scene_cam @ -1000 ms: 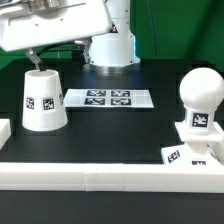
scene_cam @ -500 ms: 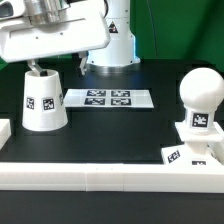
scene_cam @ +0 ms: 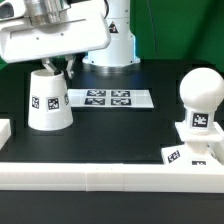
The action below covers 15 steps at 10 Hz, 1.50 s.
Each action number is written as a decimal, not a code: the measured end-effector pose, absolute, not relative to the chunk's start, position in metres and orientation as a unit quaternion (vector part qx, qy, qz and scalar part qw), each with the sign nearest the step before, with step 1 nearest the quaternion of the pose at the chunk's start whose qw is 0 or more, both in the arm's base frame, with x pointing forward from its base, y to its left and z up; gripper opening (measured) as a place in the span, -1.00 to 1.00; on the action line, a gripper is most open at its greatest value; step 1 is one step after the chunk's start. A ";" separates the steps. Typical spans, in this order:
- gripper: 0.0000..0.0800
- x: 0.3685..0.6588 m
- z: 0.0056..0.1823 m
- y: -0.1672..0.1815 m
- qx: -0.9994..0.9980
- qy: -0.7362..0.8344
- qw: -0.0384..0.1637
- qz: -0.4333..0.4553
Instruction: Assemble lamp
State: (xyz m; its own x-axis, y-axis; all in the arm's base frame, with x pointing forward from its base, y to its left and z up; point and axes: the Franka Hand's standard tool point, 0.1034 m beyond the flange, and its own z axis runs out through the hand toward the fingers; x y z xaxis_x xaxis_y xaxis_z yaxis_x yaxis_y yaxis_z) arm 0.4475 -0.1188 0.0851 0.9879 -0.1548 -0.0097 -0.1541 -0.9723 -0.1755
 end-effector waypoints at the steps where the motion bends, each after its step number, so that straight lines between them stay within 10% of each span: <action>1: -0.89 0.448 0.085 -0.119 -0.993 0.077 0.088 -0.002; 5: -0.89 0.452 0.098 -0.109 -0.992 0.073 0.099 -0.003; 11: -0.89 0.524 0.177 -0.031 -0.973 0.167 0.160 -0.018; 15: -0.89 0.528 0.176 -0.029 -0.972 0.170 0.160 -0.016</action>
Offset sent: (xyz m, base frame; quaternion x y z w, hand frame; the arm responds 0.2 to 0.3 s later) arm 0.0046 0.0140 0.0164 0.0312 -0.0034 0.0003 0.9995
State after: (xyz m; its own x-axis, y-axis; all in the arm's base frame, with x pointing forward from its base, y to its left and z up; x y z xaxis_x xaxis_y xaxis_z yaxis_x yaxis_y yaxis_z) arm 0.5283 -0.0289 0.1756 0.9416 -0.3361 -0.0231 -0.3257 -0.8908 -0.3167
